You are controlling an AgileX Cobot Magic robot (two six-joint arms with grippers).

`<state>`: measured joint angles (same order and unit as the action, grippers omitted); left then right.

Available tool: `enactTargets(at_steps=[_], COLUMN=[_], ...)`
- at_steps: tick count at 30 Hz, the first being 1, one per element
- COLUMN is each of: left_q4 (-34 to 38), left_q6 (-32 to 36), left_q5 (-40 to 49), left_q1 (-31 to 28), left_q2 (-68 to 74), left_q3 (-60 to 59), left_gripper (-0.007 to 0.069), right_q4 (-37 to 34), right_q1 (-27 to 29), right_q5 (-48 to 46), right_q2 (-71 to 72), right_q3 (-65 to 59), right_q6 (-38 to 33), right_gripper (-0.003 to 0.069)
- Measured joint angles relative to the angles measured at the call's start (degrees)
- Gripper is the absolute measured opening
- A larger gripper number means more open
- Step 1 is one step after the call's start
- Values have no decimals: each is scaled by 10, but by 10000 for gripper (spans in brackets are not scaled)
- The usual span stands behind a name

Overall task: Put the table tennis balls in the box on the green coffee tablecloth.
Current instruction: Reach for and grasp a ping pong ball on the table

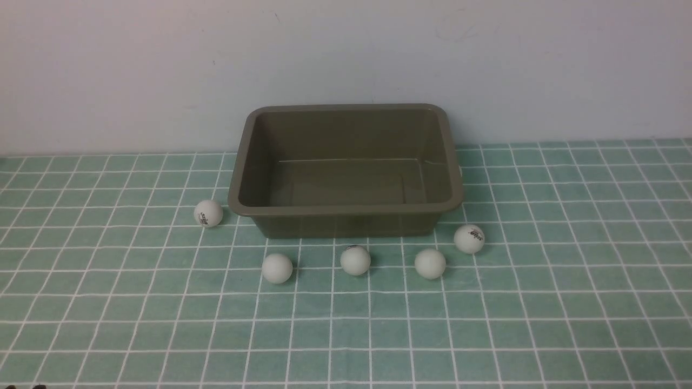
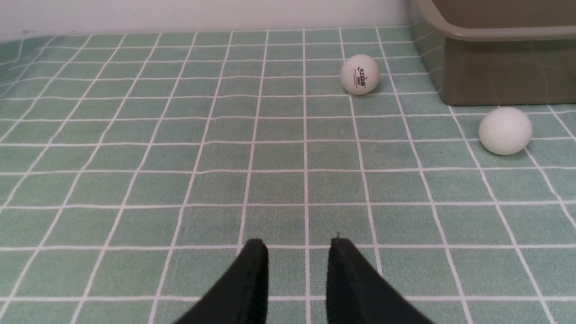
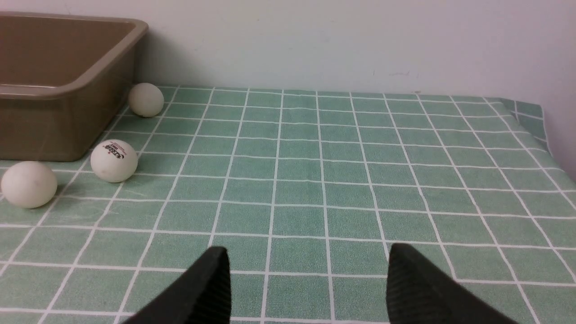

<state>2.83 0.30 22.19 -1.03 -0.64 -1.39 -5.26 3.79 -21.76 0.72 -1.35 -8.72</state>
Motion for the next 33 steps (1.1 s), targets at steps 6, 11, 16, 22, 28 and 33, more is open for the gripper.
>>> enactTargets(at_steps=[6, 11, 16, 22, 28, 33], left_q4=[0, 0, 0, 0, 0, 0], left_q6=[0, 0, 0, 0, 0, 0], left_q5=[0, 0, 0, 0, 0, 0], left_q1=[0, 0, 0, 0, 0, 0], left_q2=[0, 0, 0, 0, 0, 0], left_q3=[0, 0, 0, 0, 0, 0], left_gripper=[174, 174, 174, 174, 174, 174], right_q4=[0, 0, 0, 0, -28, -41], right_q1=[0, 0, 0, 0, 0, 0], right_q5=[0, 0, 0, 1, 77, 87], right_q2=[0, 0, 0, 0, 0, 0], right_q3=[0, 0, 0, 0, -3, 38], right_q6=[0, 0, 0, 0, 41, 55], right_gripper=[429, 429, 429, 429, 429, 429])
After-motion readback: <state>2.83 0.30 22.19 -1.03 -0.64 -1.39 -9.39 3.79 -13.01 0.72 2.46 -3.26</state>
